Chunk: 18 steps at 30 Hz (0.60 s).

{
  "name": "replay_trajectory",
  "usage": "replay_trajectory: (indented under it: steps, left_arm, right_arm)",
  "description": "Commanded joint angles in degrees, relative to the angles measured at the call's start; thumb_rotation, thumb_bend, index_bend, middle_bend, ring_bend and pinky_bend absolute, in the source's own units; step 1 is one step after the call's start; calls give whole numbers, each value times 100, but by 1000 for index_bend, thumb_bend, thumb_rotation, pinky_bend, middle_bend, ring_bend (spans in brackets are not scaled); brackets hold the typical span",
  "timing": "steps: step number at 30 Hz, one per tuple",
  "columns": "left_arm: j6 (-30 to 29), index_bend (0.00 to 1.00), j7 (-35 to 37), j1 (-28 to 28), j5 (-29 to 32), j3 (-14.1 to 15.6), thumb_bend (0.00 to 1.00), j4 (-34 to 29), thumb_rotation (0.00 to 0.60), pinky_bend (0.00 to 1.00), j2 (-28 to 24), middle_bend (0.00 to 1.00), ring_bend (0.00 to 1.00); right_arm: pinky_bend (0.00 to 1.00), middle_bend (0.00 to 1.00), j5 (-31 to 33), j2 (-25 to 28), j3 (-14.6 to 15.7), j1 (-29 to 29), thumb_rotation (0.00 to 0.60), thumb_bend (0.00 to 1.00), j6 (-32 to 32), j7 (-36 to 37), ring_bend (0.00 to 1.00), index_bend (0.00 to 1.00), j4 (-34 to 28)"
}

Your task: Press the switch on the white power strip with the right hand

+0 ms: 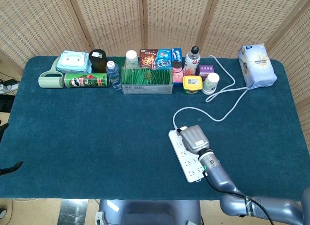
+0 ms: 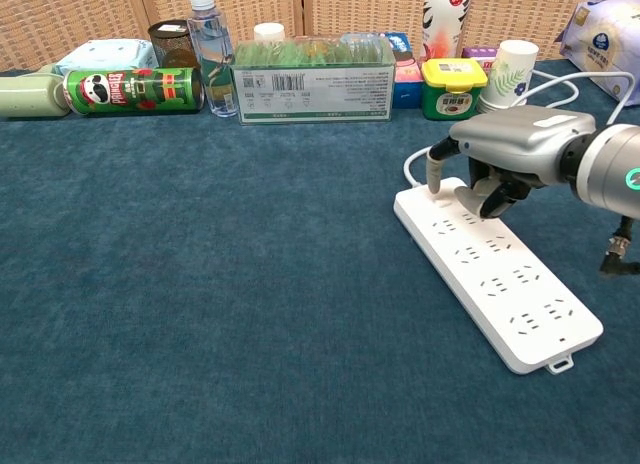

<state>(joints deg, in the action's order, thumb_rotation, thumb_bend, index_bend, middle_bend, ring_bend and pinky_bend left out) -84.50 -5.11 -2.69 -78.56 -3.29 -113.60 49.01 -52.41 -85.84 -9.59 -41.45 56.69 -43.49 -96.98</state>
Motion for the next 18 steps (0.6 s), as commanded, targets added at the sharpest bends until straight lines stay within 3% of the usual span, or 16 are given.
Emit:
replay_trajectory:
  steps: [1,18]
  left_arm:
    - [-3,0,23,3,1,0,131,-11,600,21,-9,0,0]
    - [-30,0,152,30,5,5,129,-1,600,21,-61,0,0]
  right_arm:
    - [1000,981,1,17,32,-7,600,659,4,103,1000,354,30]
    - [1000,980,101,12,236,-140,600,659,129,90,1000,354,89]
